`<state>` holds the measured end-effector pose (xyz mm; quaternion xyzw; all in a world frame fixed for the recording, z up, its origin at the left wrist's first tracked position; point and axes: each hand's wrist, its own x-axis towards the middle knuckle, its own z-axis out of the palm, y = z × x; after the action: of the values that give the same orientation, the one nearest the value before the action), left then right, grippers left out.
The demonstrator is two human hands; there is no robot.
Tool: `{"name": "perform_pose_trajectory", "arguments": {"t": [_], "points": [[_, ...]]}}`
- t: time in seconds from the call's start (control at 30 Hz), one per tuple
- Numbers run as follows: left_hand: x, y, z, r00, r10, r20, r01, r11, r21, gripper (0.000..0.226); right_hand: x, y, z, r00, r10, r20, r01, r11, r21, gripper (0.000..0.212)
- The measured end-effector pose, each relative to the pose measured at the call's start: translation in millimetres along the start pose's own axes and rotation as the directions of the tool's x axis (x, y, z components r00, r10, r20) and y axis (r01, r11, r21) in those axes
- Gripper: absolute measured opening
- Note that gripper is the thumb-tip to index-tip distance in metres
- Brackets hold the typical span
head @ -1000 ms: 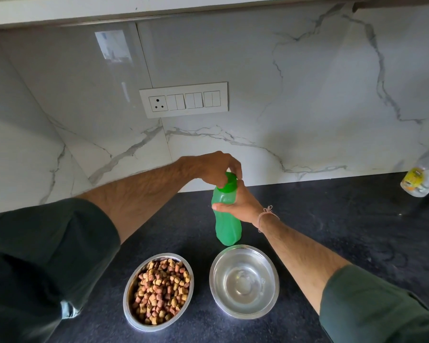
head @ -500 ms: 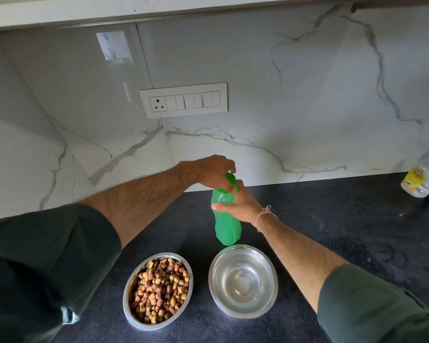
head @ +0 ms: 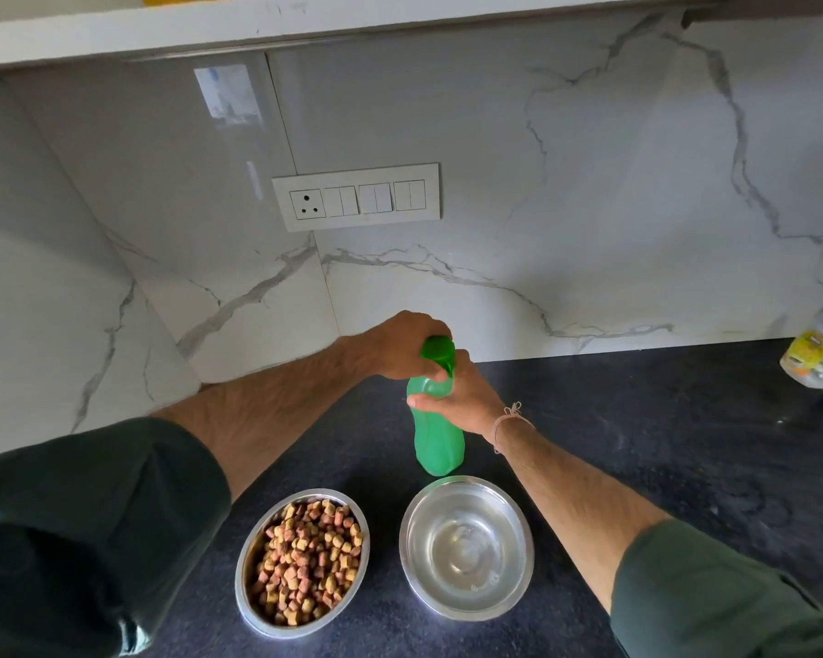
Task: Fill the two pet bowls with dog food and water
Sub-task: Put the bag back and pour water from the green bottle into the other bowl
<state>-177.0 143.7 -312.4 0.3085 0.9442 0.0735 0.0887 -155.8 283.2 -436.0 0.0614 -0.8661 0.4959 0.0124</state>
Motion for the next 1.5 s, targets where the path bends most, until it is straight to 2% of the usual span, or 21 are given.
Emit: {"name": "perform_pose_trajectory", "arguments": {"t": [0.1, 0.2, 0.27, 0.37, 0.43, 0.57, 0.63, 0.73, 0.83, 1.03, 1.13, 1.2, 1.33, 1.5], "points": [[-4.4, -0.5, 4.7, 0.999, -0.030, -0.034, 0.028, 0.998, -0.055, 0.052, -0.7, 0.1, 2.0, 1.000, -0.015, -0.021, 0.016, 1.000, 0.013, 0.058], [-12.3, -2.0, 13.4, 0.993, -0.086, -0.087, 0.071, 0.985, -0.157, 0.056, -1.7, -3.2, 3.9, 1.000, -0.021, -0.016, 0.021, 1.000, 0.012, 0.062], [-17.9, -1.6, 19.1, 0.986, -0.122, -0.117, 0.093, 0.970, -0.224, 0.056, -2.7, -5.8, 3.9, 1.000, -0.009, 0.013, 0.009, 1.000, 0.016, 0.073], [-28.7, -0.7, 16.3, 0.973, -0.161, -0.168, 0.102, 0.944, -0.315, 0.056, -11.5, -7.9, 2.6, 0.998, 0.042, 0.040, -0.045, 0.995, 0.084, 0.105], [-37.7, -0.2, 4.3, 0.954, -0.198, -0.226, 0.090, 0.906, -0.414, 0.056, -21.3, -7.4, 0.5, 0.998, 0.047, 0.030, -0.050, 0.994, 0.099, 0.110], [-59.6, 6.0, -31.4, 0.921, -0.232, -0.312, 0.011, 0.818, -0.575, 0.054, -40.0, -18.9, -9.0, 0.999, 0.047, 0.012, -0.048, 0.996, 0.072, 0.107], [-73.1, 12.3, -47.0, 0.906, -0.237, -0.349, -0.039, 0.777, -0.629, 0.053, -49.0, -31.0, -14.8, 0.999, 0.044, -0.005, -0.044, 0.997, 0.065, 0.097], [-93.6, 21.0, -59.7, 0.893, -0.224, -0.390, -0.101, 0.745, -0.660, 0.054, -62.3, -49.0, -21.0, 0.998, 0.030, -0.057, -0.028, 0.999, 0.041, 0.079], [-111.9, 26.7, -62.0, 0.880, -0.222, -0.419, -0.132, 0.735, -0.665, 0.064, -74.7, -64.6, -22.3, 0.993, 0.018, -0.121, -0.014, 0.999, 0.033, 0.078], [-148.3, 27.9, -34.5, 0.917, -0.252, -0.310, -0.102, 0.603, -0.791, 0.095, -104.1, -108.5, -27.0, 0.965, -0.048, -0.259, 0.062, 0.997, 0.049, 0.080], [-168.2, 29.0, -17.9, 0.931, -0.233, -0.280, -0.095, 0.587, -0.804, 0.106, -121.5, -144.6, -35.9, 0.934, -0.113, -0.340, 0.146, 0.987, 0.072, 0.072], [-180.2, 36.2, -18.5, 0.927, -0.199, -0.318, -0.138, 0.606, -0.783, 0.102, -132.5, -174.5, -45.2, 0.910, -0.151, -0.387, 0.204, 0.974, 0.100, 0.064], [-197.4, 63.8, -57.1, 0.836, -0.183, -0.517, -0.266, 0.689, -0.674, 0.083, -148.3, -238.8, -69.6, 0.833, -0.272, -0.482, 0.351, 0.933, 0.081, 0.059], [-206.5, 93.2, -135.7, 0.685, -0.105, -0.721, -0.451, 0.716, -0.533, 0.080, -150.3, -318.5, -117.9, 0.711, -0.385, -0.589, 0.480, 0.877, 0.006, 0.064]]}}
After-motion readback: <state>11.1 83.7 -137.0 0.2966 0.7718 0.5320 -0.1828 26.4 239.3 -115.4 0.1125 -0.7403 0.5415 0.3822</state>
